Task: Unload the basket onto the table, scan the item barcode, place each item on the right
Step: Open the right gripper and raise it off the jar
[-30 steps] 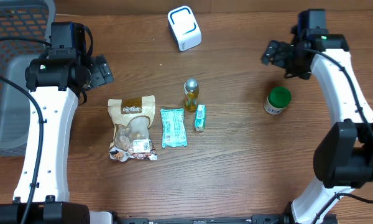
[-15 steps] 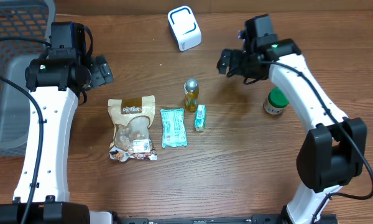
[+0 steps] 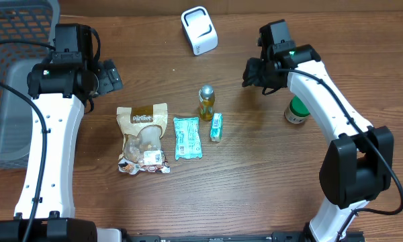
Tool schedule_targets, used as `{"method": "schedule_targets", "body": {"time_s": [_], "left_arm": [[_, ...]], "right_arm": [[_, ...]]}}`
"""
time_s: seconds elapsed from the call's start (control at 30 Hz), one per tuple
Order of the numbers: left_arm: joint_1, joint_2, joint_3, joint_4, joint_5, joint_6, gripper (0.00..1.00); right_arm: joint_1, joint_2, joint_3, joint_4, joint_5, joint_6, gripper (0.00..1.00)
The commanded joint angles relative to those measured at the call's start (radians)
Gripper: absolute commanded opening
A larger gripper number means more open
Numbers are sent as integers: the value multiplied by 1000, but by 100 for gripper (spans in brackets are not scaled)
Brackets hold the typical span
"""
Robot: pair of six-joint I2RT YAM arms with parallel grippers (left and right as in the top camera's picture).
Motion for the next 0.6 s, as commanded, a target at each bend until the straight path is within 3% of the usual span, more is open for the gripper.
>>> {"method": "schedule_targets", "body": {"time_s": [0.0, 0.2, 0.57], "left_arm": [[-2, -3, 5, 1, -10, 26, 100], [-2, -3, 5, 1, -10, 26, 100], [-2, -3, 5, 1, -10, 26, 100]], "right_arm": [[-1, 1, -41, 2, 122, 31, 52], [-11, 1, -102, 12, 240, 60, 52], [-74, 3, -130, 2, 240, 61, 52]]}}
